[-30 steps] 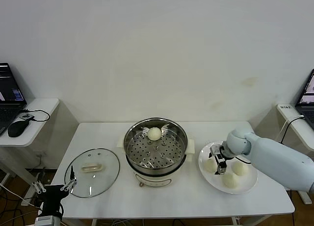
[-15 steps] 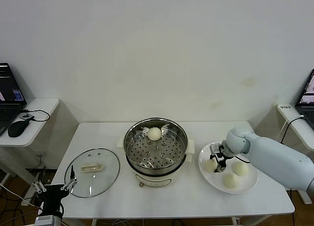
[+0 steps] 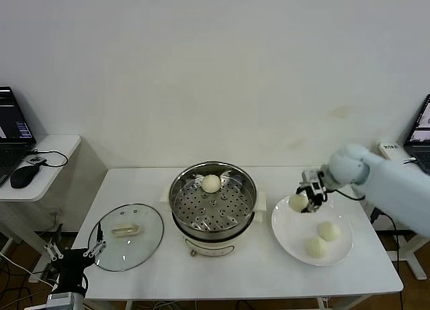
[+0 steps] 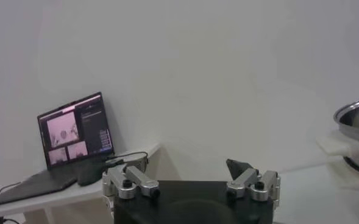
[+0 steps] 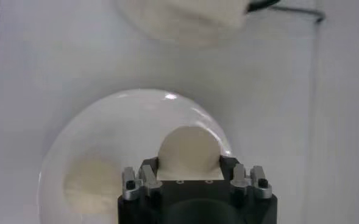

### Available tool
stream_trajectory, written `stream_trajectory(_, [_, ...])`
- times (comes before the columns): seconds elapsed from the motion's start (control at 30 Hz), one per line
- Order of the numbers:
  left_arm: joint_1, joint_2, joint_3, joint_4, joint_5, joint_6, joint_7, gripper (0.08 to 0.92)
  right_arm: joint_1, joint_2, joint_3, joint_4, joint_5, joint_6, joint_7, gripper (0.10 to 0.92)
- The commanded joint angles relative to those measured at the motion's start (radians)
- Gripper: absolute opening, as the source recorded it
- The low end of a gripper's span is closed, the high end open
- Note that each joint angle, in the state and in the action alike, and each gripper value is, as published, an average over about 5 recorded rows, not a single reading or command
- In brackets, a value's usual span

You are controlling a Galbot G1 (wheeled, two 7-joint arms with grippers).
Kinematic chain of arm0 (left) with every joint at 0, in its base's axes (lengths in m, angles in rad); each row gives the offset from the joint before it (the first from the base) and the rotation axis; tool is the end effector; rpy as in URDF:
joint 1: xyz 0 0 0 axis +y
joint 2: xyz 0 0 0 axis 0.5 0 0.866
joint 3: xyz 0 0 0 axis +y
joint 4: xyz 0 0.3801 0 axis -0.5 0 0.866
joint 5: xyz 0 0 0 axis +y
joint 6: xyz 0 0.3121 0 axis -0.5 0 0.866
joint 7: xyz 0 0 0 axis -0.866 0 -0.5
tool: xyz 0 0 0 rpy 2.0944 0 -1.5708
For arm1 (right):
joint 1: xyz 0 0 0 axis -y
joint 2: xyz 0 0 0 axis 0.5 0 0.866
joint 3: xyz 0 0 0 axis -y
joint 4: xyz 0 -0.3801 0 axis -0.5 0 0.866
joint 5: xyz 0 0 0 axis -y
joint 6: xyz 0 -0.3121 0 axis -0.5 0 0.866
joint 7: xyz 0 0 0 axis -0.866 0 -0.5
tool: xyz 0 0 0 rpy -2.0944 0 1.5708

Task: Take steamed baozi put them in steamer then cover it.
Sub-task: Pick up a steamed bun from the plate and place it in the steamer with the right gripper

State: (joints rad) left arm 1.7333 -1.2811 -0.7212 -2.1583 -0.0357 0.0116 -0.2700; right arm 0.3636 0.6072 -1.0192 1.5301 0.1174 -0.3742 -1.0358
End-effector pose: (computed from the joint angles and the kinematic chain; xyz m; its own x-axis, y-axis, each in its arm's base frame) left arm 0.0806 0.1080 -0.3037 -0.9668 -0.2555 -0.0040 -0.2435 0.9163 0.3179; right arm 0.4754 -0.1447 -0.0679 -0.3223 -0.1975 0.9258 -0.9315 -0.1082 -0.3473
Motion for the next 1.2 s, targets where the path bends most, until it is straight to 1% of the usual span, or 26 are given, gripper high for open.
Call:
stream_trajectory(0.03, [-0.004, 0.004, -0.004, -0.004, -0.004, 0.001, 0.001, 0.823, 0.339, 0.094, -0.194, 0.089, 0.239, -0.075, 0.038, 0.635])
stream_trajectory(0.23, [-0.001, 0.004, -0.023, -0.001, -0.010, -0.001, -0.001, 0.823, 0.318, 0.304, -0.198, 0.041, 0.366, -0.159, 0.109, 0.636])
stream_trajectory(0.57, [-0.001, 0.001, -0.053, -0.006, -0.008, -0.002, -0.001, 0.823, 0.174, 0.586, -0.191, -0.120, 0.414, -0.243, 0.188, 0.636])
stream_trajectory(0.87, [-0.004, 0.001, -0.063, -0.006, -0.010, -0.002, -0.001, 0.823, 0.108, 0.717, -0.196, -0.231, 0.455, -0.304, 0.248, 0.642])
stream_trajectory(1.2, [-0.011, 0.002, -0.061, 0.002, -0.013, -0.004, -0.002, 0.823, 0.048, 0.784, -0.199, -0.311, 0.419, -0.331, 0.288, 0.645])
